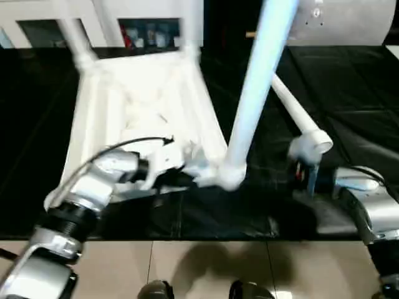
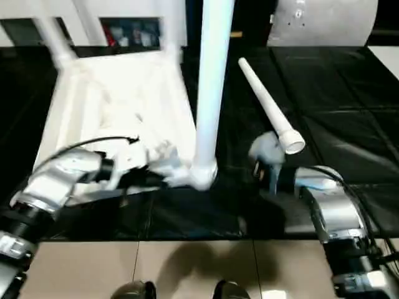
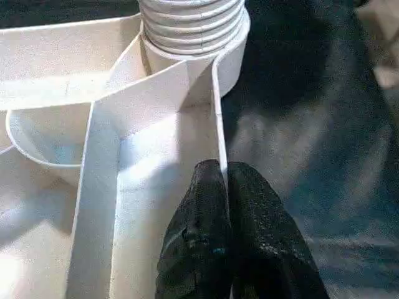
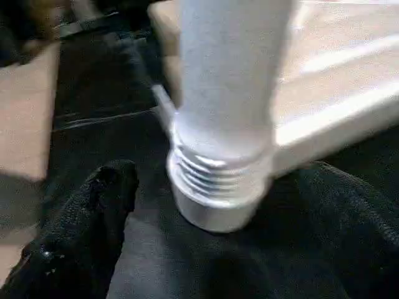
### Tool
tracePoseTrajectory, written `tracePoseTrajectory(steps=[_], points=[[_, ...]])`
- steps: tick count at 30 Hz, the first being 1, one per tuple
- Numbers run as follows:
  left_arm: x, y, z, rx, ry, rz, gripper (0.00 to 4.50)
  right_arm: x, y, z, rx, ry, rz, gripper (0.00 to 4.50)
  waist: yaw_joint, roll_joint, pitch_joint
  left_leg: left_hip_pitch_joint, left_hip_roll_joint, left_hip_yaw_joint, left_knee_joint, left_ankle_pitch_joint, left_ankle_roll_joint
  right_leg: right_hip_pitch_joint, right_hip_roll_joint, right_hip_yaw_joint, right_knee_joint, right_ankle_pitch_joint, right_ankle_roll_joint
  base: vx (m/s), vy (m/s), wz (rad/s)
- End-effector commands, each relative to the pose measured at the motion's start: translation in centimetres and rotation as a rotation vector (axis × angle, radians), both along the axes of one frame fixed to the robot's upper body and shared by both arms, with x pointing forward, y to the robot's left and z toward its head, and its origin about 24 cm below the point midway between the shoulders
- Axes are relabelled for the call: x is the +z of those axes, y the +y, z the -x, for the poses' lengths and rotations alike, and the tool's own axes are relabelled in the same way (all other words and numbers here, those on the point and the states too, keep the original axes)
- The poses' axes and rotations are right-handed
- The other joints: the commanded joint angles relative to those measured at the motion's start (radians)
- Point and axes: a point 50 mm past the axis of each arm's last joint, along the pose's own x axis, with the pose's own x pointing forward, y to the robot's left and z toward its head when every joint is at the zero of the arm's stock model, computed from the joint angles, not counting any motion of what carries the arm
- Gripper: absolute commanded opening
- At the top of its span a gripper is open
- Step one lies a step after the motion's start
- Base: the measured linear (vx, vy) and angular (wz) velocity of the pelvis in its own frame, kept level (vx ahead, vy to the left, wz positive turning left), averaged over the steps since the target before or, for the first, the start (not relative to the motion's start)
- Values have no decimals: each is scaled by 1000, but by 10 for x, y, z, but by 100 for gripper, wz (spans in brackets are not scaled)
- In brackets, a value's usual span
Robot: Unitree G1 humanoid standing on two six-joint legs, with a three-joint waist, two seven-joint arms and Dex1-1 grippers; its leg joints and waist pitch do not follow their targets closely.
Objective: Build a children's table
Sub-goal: Rotate leg to tighten
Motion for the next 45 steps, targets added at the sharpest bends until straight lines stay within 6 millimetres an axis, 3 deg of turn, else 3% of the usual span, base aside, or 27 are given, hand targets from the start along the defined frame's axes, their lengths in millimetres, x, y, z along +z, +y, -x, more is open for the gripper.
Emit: tracePoseTrajectory(steps=[1,13,14,21,27,30,31,33,34,36,37,38,39,41,42,44,45], points=[[-1,-12,8,-145,24,-37,0,2,5,-4,37,-9,2,410,-5,-17,-68,6,49,-2,-59,-87,153,66,-60,58,-55,-110,-270,0,0,0],[-1,-15,7,-207,17,-50,0,-2,22,-12,149,38,-15,316,4,-18,-69,5,49,0,-55,-53,166,67,-62,58,-46,-79,-284,0,0,0],[-1,-15,7,-209,17,-51,0,-2,22,-13,155,42,-16,288,6,-19,-69,5,49,0,-55,-55,164,66,-62,58,-47,-85,-283,0,0,0],[-1,-12,7,-188,25,-37,0,-4,23,-10,172,90,-46,270,12,-15,-67,7,50,0,-56,-55,162,66,-61,58,-46,-78,-286,0,0,0],[-2,-19,5,-8,36,56,0,-14,29,-3,45,174,-150,269,13,-13,-62,7,54,0,-63,-92,136,65,-63,60,-52,-124,-280,0,0,0],[-1,-37,4,142,57,140,0,-26,40,-11,-199,169,-168,268,5,-14,-50,9,51,-2,-74,-183,71,63,-66,60,-73,-301,-235,0,0,0],[-1,-43,4,178,57,156,0,-29,44,-13,-265,173,-172,268,-3,-18,-48,7,46,-5,-77,-202,48,65,-68,58,-82,-388,-199,0,0,0],[-1,-51,3,211,59,170,0,-31,49,-18,-352,186,-193,268,-14,-16,-47,3,45,-9,-81,-209,35,67,-67,55,-86,-429,-175,0,0,0],[-1,-56,4,225,61,177,0,-32,51,-20,-398,195,-205,268,-28,-18,-46,3,41,-8,-79,-225,33,63,-66,56,-94,-453,-155,0,0,0],[1,-75,0,314,69,213,0,-33,61,-29,-539,200,-235,268,-39,-16,-47,0,41,-7,-79,-212,33,61,-63,55,-93,-435,-156,0,0,0],[5,-95,-6,398,53,244,0,-33,70,-36,-643,206,-256,268,-39,-17,-50,7,39,-6,-75,-214,32,58,-63,54,-98,-440,-153,0,0,0],[7,-103,-7,432,41,258,0,-33,74,-39,-696,213,-266,268,-42,-13,-51,6,39,-5,-74,-202,32,59,-63,56,-96,-423,-159,0,0,0],[9,-110,-9,460,27,270,0,-33,77,-41,-737,218,-274,268,-43,-12,-50,7,40,-4,-75,-196,31,56,-60,56,-97,-408,-164,0,0,0],[13,-124,-11,503,-4,284,0,-35,83,-45,-822,207,-259,268,-42,-14,-60,4,36,-4,-70,-163,37,63,-58,54,-89,-331,-180,0,0,0],[13,-126,-10,502,-6,285,0,-35,84,-45,-824,200,-253,268,-44,-15,-64,-1,38,-4,-68,-128,50,66,-56,54,-81,-251,-194,0,0,0],[15,-135,-6,478,-8,293,0,-36,86,-43,-842,173,-257,268,-44,-16,-66,0,34,0,-64,-109,76,66,-56,54,-80,-201,-209,0,0,0],[15,-135,-6,478,-8,293,0,-36,86,-43,-842,173,-257,303,-41,-14,-67,0,34,1,-63,-96,86,67,-57,54,-78,-182,-215,0,0,0]])
